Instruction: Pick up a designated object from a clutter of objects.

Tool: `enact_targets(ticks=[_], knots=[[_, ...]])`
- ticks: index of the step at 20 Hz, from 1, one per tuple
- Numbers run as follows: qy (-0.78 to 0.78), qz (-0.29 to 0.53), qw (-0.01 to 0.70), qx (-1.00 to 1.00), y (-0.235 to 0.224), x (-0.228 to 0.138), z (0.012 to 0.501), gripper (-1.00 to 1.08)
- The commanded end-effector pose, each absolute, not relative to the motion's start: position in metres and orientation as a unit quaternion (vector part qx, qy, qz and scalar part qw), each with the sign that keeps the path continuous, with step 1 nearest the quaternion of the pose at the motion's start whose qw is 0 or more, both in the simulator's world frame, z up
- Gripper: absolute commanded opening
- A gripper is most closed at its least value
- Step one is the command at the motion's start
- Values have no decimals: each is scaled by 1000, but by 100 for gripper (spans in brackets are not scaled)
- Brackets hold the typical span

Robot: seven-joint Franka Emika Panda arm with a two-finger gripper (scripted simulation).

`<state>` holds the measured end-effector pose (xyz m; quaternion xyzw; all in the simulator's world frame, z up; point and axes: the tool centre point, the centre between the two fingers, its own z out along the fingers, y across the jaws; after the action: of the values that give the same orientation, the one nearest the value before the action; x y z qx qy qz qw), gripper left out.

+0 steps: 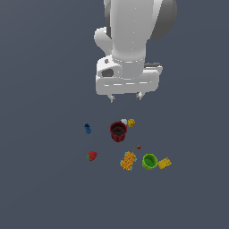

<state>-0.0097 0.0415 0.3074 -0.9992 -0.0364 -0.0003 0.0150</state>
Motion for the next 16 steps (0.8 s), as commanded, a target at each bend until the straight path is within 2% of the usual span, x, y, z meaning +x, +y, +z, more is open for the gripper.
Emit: enact_targets(ticks=[1, 16], knots=[[-36, 0, 15, -999, 41, -10, 307, 100], [-24, 1, 22, -999, 28, 0, 303, 100]])
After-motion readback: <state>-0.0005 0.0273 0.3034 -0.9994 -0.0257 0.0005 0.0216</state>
